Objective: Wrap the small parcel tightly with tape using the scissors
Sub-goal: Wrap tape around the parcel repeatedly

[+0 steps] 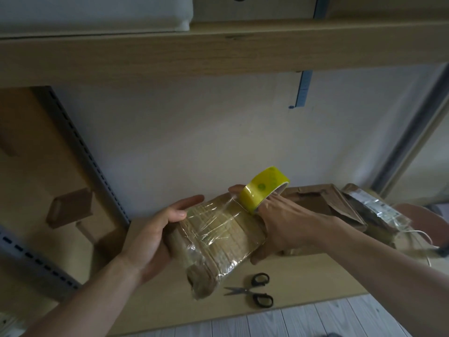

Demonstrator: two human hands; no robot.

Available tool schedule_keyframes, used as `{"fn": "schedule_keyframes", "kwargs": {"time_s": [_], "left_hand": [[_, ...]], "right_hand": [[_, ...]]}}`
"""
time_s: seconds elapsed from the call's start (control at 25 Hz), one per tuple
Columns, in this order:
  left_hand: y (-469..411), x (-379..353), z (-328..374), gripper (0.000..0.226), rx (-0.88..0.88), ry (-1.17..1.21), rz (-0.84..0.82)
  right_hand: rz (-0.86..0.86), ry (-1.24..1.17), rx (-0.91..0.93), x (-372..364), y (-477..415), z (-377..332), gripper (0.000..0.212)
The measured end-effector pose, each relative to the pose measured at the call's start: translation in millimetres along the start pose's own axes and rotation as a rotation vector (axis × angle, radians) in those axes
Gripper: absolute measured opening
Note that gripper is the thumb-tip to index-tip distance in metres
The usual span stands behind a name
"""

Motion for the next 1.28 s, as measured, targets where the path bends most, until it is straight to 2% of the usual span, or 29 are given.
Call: {"fn": "schedule_keyframes", "kwargs": {"time_s": [0.04,0.12,0.2,0.28,0.4,0.44,0.52,0.6,0.68,0.8,0.96,1.12,1.28], "left_hand": [[-1,-1,-1,0.068,0.025,0.008,-0.052],[0,-10,-5,0.082,0.108,-0.036,-0.186],[3,-22,-9,0.086,0.157,-0.166,-0.290],[-1,-23,-11,0.096,0.164,-0.289,-0.204],[-5,-21,-13,0.115,0.193,-0.347,-0.080],[-6,-22,-14,0.115,0.193,-0.379,-0.075],[-7,-21,-13,0.098,0.181,-0.449,-0.096],[-4,-22,-10,0.086,0.204,-0.446,-0.158],[0,-20,-9,0.086,0.233,-0.476,-0.241],[8,-23,-9,0.071,0.232,-0.563,-0.346],[11,-17,-3,0.066,0.187,-0.461,-0.292],[10,-12,4,0.052,0.136,-0.444,-0.233],[17,-23,4,0.060,0.148,-0.462,-0.311]], "right_hand": [[0.012,0.003,0.008,3,1,-2,0.110],[0.064,-0.008,0.042,12,1,-8,0.085],[0.105,0.041,0.081,20,1,-14,0.070],[0.079,0.093,0.105,20,1,-21,0.079],[0.082,0.211,0.192,12,3,-41,0.094],[0.105,0.264,0.209,11,4,-44,0.097],[0.147,0.369,0.191,15,3,-39,0.098],[0.180,0.474,0.215,20,3,-40,0.081],[0.226,0.542,0.260,23,2,-45,0.055],[0.213,0.648,0.221,17,-1,-41,0.042],[0.257,0.682,0.112,19,-2,-23,0.016],[0.360,0.660,0.090,25,1,-21,0.013],[0.384,0.655,0.091,31,-1,-23,0.012]]}}
Point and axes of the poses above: each hand's wrist, its own y-axis away from the middle knuckle, its own x-axis out of the back of the hand, z = x × y, the point moved 9 cm from there along -y, towards the middle knuckle, and after that the axes turned 4 degrees about x, right-handed, at the moved point
